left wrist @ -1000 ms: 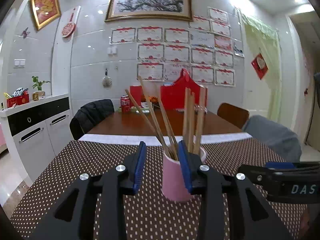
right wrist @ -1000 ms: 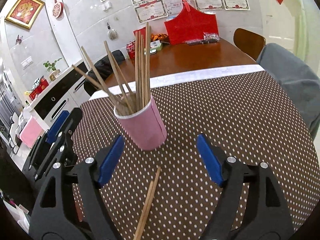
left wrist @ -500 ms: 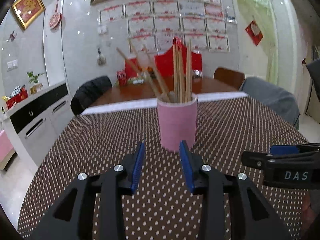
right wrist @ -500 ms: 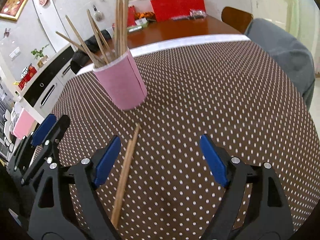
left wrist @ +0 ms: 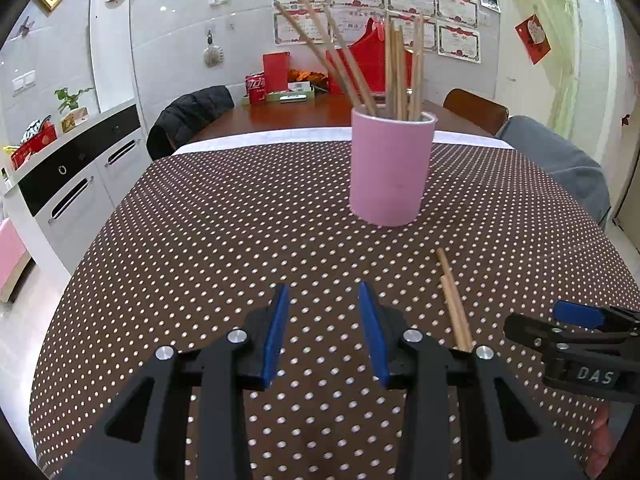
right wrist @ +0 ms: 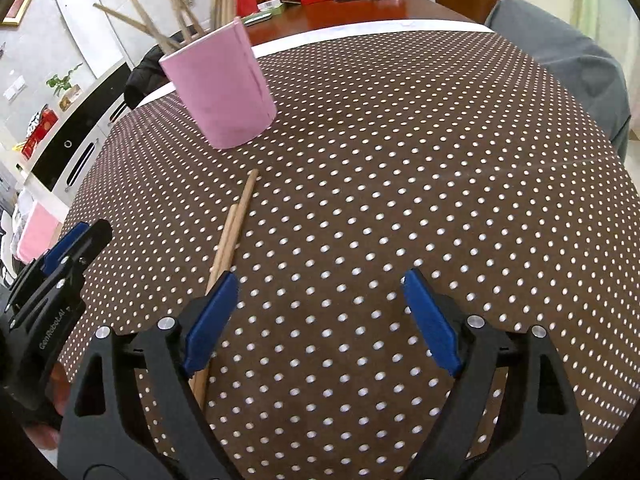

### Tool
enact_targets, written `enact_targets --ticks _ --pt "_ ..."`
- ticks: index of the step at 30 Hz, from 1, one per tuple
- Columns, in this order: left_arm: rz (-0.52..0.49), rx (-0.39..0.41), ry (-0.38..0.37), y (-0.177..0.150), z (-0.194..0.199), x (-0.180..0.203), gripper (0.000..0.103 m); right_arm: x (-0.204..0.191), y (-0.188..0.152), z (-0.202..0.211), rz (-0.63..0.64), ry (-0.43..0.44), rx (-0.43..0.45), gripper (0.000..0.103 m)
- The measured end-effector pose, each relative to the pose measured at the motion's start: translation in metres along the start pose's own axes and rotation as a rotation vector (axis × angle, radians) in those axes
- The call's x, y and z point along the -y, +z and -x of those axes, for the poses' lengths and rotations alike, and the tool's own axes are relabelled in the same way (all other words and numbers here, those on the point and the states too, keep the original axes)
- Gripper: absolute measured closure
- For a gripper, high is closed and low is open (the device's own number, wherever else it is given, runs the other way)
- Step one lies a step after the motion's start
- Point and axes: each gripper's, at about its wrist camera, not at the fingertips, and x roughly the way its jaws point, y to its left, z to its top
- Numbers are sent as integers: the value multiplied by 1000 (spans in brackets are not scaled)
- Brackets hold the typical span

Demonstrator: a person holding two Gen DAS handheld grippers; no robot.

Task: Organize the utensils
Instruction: 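Move both open tools back down to the last chopsticks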

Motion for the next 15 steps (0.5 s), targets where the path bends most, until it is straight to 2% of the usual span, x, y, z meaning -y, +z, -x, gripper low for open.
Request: enact_targets --ticks 6,12,15 --pt "8 -34 -15 -7 0 -11 66 -19 -8 -7 43 -38 6 13" --pt "23 -72 -37 -17 -3 -20 66 -39 -11 -19 112 -141 13 8" --pt "36 -75 -51 -19 -2 -25 66 -45 -11 -24 123 -159 22 6"
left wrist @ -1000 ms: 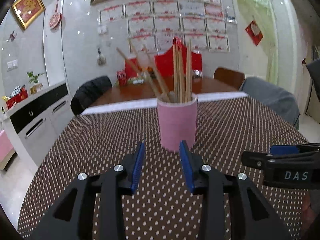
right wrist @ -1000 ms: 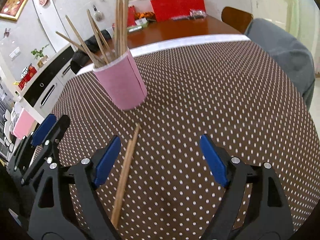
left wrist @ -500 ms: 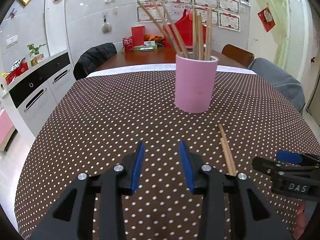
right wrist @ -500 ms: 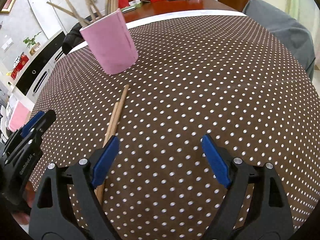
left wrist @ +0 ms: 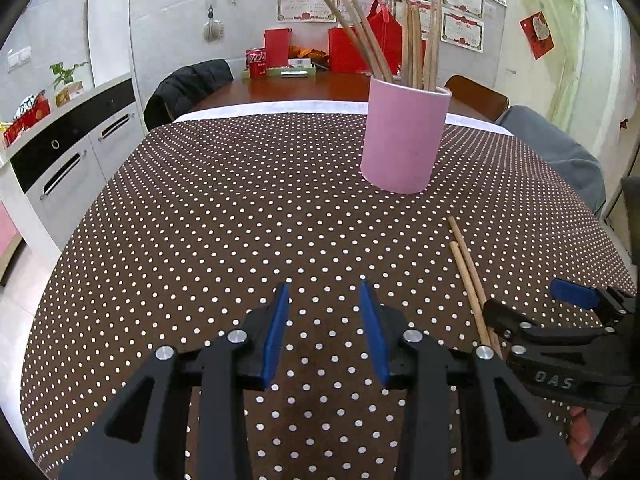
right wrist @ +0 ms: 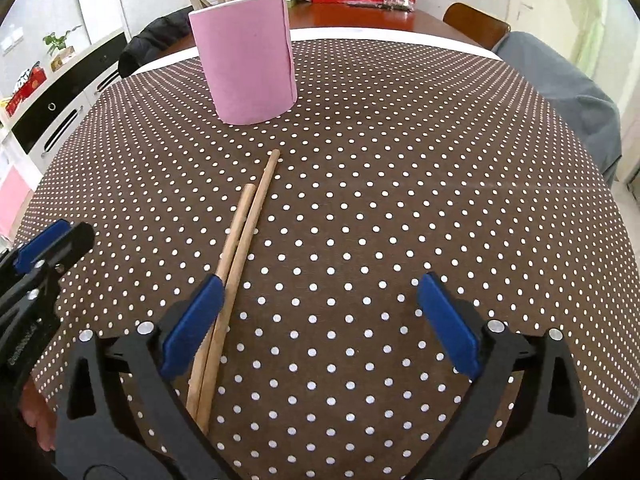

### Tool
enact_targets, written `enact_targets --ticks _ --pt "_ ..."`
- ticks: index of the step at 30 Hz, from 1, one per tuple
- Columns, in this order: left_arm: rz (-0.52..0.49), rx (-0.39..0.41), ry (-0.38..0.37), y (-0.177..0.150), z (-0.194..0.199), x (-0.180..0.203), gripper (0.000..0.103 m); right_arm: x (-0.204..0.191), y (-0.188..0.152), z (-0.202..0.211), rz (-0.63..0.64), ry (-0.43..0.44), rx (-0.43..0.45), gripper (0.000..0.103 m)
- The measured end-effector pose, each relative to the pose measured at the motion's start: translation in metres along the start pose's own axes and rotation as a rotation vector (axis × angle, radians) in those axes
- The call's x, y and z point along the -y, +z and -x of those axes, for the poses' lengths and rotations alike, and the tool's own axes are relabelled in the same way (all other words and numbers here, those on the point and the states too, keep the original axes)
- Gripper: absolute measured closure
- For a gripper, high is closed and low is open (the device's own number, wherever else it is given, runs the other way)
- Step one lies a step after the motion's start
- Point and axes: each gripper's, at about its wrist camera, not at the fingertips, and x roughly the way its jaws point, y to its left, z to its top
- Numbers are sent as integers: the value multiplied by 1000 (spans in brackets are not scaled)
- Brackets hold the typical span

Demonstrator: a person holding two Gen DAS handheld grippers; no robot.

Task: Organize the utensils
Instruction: 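Move both open tools back down to the last chopsticks, then grasp a chopstick with the right tool while the left tool grasps another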

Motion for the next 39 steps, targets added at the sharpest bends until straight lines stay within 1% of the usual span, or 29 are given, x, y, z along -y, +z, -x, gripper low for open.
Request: enact_targets --ticks 1,3,5,7,9,11,12,13,14,15,17,18,20,24,27,33,35,36,37,39 --pt "5 2 -2 0 0 -2 66 -1 0 -1 3 -2 2 6" --pt "16 5 -9 -1 1 -6 66 -6 1 -5 21 -44 0 6" --pt "26 1 -16 1 2 -8 66 -8 3 -8 9 -47 -4 6" --pt "31 -4 -22 2 1 -9 66 -10 7 -11 32 -46 -11 6" --pt "39 -4 -31 2 1 -11 66 -5 13 -16 60 -21 -15 7" --pt "39 -9 -43 1 0 -9 66 -4 15 -17 107 29 0 12" --pt "37 -10 -49 1 0 -8 66 -4 16 -15 132 53 11 25" --pt "33 -12 -55 1 0 -7 66 -3 15 -11 148 62 24 54" --pt "27 -14 -58 1 -1 -5 66 -2 14 -6 168 80 41 68" --pt "20 -19 -63 1 -1 -2 66 -2 13 -4 183 84 44 79" --pt "3 -29 -77 1 -2 4 66 0 12 -4 196 94 50 84" --pt "-4 -34 -80 2 -3 7 66 3 13 -3 191 98 50 90" --pt "-7 -47 -89 2 -5 11 66 11 12 -2 164 127 48 92" --pt "-8 -81 -148 3 -7 23 66 29 14 -3 103 205 39 97" --pt "-34 -113 -195 4 -10 37 66 38 14 -4 56 257 33 97" --pt "-47 -163 -238 6 -23 60 66 37 13 -1 33 285 30 97" --pt "-45 -185 -258 7 -28 66 64 39 12 0 19 301 28 97" --pt "-48 -195 -262 8 -30 70 61 39 12 -1 13 308 27 97" --pt "-53 -186 -258 9 -31 73 59 39 12 -1 7 316 26 97" --pt "-73 -184 -247 10 -34 80 59 46 12 -2 -7 327 25 97"
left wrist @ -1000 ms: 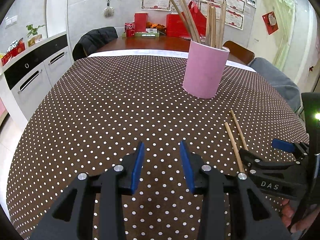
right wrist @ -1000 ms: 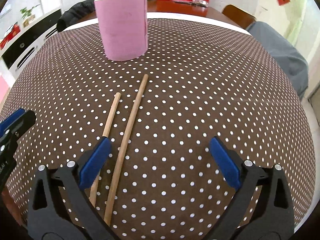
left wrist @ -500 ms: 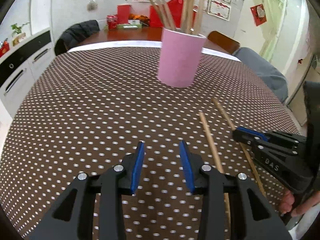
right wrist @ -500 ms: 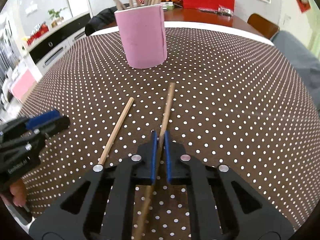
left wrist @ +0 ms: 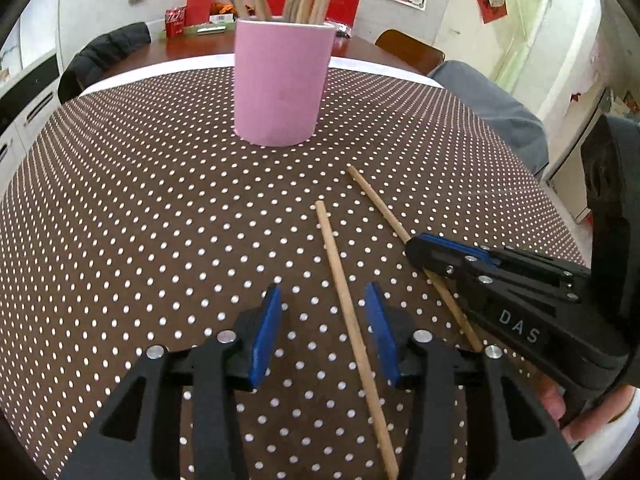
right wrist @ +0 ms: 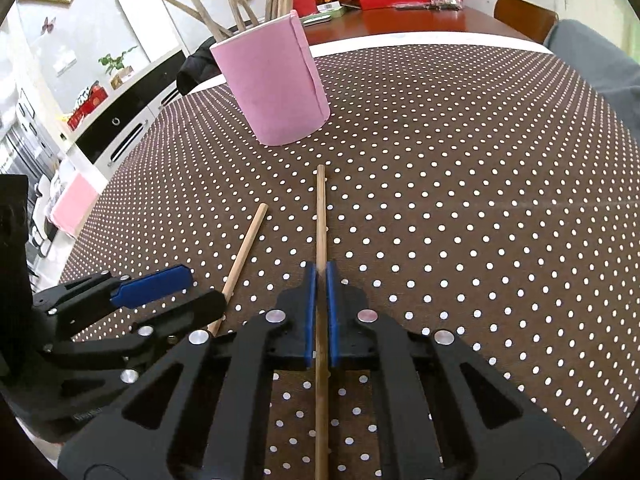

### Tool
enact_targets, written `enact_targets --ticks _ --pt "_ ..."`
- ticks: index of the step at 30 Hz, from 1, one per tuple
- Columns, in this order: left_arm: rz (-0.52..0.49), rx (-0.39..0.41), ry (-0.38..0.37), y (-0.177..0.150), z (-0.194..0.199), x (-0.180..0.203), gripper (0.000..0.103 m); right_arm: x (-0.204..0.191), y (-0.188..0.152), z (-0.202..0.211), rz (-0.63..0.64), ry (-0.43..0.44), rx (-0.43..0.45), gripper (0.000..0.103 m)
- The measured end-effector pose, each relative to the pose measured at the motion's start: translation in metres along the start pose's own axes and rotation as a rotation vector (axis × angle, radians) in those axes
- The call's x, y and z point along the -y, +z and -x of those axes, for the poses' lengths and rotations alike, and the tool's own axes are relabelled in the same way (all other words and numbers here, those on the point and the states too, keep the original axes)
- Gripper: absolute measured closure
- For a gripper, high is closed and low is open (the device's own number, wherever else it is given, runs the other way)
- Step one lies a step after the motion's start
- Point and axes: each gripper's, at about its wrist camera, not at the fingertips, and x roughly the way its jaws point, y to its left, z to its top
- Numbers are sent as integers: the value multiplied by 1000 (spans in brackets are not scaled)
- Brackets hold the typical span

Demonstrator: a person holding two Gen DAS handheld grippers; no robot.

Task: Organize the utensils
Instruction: 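Grasp a chopstick with the right tool while the left tool grasps another, then lift both held chopsticks upright and carry them over the pink cup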

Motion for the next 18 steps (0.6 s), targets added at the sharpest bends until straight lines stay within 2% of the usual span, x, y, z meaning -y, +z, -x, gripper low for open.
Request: enact_targets --ticks 3,6,7,8,9,14,18 --pt "-40 22 36 3 -7 9 58 4 0 2 -17 8 3 97" --pt "-121 26 111 2 -13 19 58 5 0 1 -23 11 3 97" --pt "-135 24 116 3 -14 21 61 9 0 2 -23 14 3 97" --pt "-126 30 117 4 -15 19 79 11 1 3 -23 16 2 97" --pt "-108 34 121 6 -15 15 92 11 1 3 -25 17 2 97" --pt "24 22 -3 13 -14 -17 97 12 -1 5 -54 17 11 97" --pt "104 18 -78 12 -12 -35 98 14 -1 8 -71 13 18 97"
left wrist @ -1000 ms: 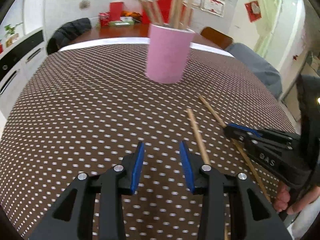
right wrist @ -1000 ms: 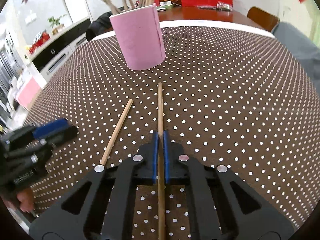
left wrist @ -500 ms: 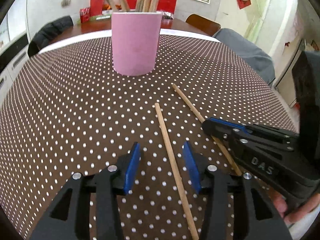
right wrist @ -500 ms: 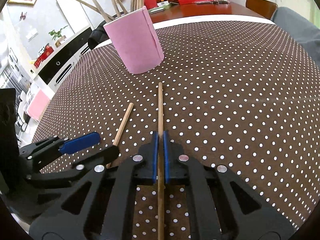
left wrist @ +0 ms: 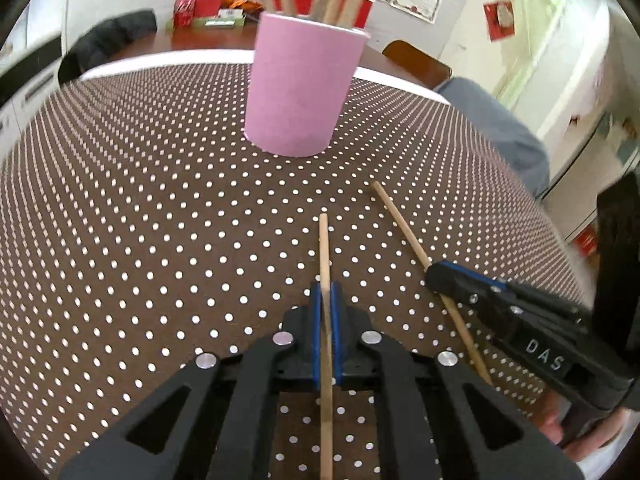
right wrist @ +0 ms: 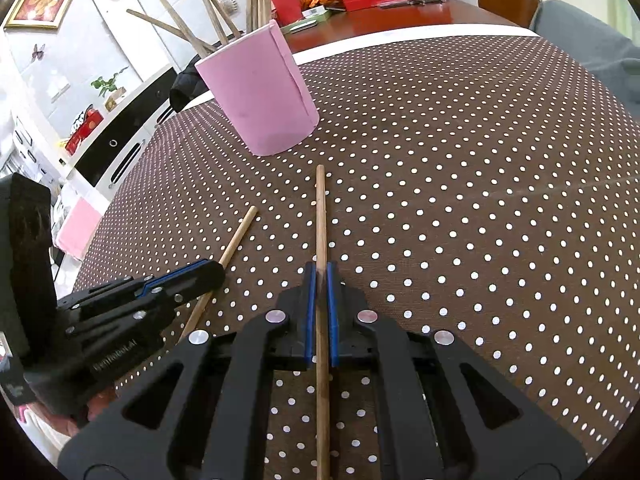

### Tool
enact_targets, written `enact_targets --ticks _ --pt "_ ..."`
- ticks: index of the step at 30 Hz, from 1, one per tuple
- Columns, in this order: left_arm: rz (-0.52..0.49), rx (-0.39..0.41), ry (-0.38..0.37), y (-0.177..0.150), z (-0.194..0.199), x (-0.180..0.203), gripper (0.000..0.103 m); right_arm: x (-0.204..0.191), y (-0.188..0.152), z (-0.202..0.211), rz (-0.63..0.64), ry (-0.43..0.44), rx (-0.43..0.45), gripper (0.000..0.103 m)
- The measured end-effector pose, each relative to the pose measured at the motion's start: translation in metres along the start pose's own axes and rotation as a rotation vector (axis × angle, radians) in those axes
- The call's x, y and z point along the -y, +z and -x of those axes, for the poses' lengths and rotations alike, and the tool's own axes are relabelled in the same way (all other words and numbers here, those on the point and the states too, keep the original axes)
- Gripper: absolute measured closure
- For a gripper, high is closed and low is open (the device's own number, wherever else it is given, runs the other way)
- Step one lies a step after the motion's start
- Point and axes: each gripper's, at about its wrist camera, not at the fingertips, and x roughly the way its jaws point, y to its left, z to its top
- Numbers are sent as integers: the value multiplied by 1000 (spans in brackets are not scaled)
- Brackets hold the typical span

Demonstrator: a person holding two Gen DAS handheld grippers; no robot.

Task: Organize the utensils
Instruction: 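Lift both held chopsticks upright and carry them over the pink cup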

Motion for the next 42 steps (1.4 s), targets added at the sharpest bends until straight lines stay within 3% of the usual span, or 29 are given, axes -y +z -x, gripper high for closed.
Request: enact_targets --ticks 7,17,21,23,24,25,27,33,38,40,42 --pt "-6 67 -3 -2 17 4 98 -4 -1 14 -5 19 25 97" --pt "-61 285 6 13 71 25 98 -17 14 61 37 -6 191 97" --pt "-63 259 -2 16 73 26 98 -19 19 47 69 -14 89 93" --pt "-63 231 13 17 67 25 98 -15 19 33 50 -40 30 58" --pt "-67 204 49 18 61 25 98 -13 18 28 46 -71 21 23" --pt "-64 181 63 18 57 23 98 -12 17 26 42 -103 35 23" --pt "-46 148 33 15 52 18 98 -14 14 20 77 -151 60 23" --pt "-42 114 56 11 41 11 98 -28 8 -8 160 -238 16 25" --pt "-42 102 55 9 36 6 98 -42 4 -25 234 -272 -18 58" --pt "-35 99 59 7 34 3 98 -44 5 -26 238 -262 -14 79" --pt "-31 97 53 5 32 0 98 -41 7 -26 226 -237 -13 85"
